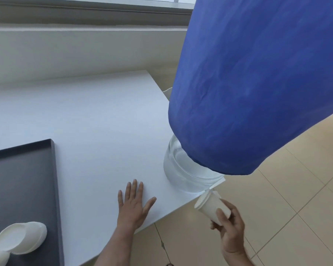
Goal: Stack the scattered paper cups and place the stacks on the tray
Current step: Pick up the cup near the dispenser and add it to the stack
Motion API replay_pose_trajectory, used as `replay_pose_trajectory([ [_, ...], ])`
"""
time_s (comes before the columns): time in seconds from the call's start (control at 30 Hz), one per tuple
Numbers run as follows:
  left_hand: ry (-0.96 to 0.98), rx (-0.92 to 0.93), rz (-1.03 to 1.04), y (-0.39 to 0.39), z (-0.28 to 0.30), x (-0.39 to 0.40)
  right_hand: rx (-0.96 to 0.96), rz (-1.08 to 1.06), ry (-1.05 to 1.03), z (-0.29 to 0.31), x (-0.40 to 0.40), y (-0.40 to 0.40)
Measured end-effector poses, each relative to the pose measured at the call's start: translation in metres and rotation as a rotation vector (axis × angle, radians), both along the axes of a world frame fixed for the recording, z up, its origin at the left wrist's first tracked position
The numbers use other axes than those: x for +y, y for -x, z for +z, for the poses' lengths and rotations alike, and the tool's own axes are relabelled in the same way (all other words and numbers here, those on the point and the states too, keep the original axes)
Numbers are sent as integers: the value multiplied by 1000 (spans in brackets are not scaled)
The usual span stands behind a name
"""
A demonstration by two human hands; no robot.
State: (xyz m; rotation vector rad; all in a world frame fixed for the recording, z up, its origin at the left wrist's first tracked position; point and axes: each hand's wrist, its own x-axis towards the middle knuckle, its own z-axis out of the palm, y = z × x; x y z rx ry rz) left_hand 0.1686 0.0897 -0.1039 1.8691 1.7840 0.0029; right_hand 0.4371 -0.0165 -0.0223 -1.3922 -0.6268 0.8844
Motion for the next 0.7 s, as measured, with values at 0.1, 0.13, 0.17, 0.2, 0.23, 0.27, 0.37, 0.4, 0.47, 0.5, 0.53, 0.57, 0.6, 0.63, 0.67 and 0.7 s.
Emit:
replay_pose_trajectory([
  [0.1,25,-305,175,-3,17,3,49,156,40,4,14,38],
  [0.13,15,-462,271,-5,27,4,62,195,55,7,20,51],
  [0.17,4,-629,370,-7,40,4,74,232,68,11,26,64],
  [0.2,-5,-804,465,-7,53,4,82,266,80,15,33,78],
  [0.23,2,-971,539,-7,65,2,94,292,88,18,39,90],
  [0.27,31,-1123,599,-7,75,1,115,313,91,22,45,101],
  [0.37,75,-1393,648,0,100,-4,181,405,88,33,62,135],
  [0.4,54,-1432,625,3,107,-6,199,436,86,37,66,145],
  [0.47,-31,-1477,585,13,118,-9,236,506,72,44,74,166],
  [0.5,-80,-1479,583,20,122,-9,254,539,63,47,77,176],
  [0.53,-120,-1470,594,27,125,-9,261,570,55,49,80,185],
  [0.57,-156,-1454,609,35,127,-8,252,602,49,51,82,195],
  [0.6,-189,-1435,618,43,129,-9,231,633,45,52,84,203],
  [0.63,-223,-1411,616,52,131,-9,205,664,44,52,85,212],
  [0.67,-257,-1377,604,61,132,-9,180,689,42,51,87,219],
  [0.7,-283,-1334,592,69,133,-10,152,706,41,49,87,224],
])
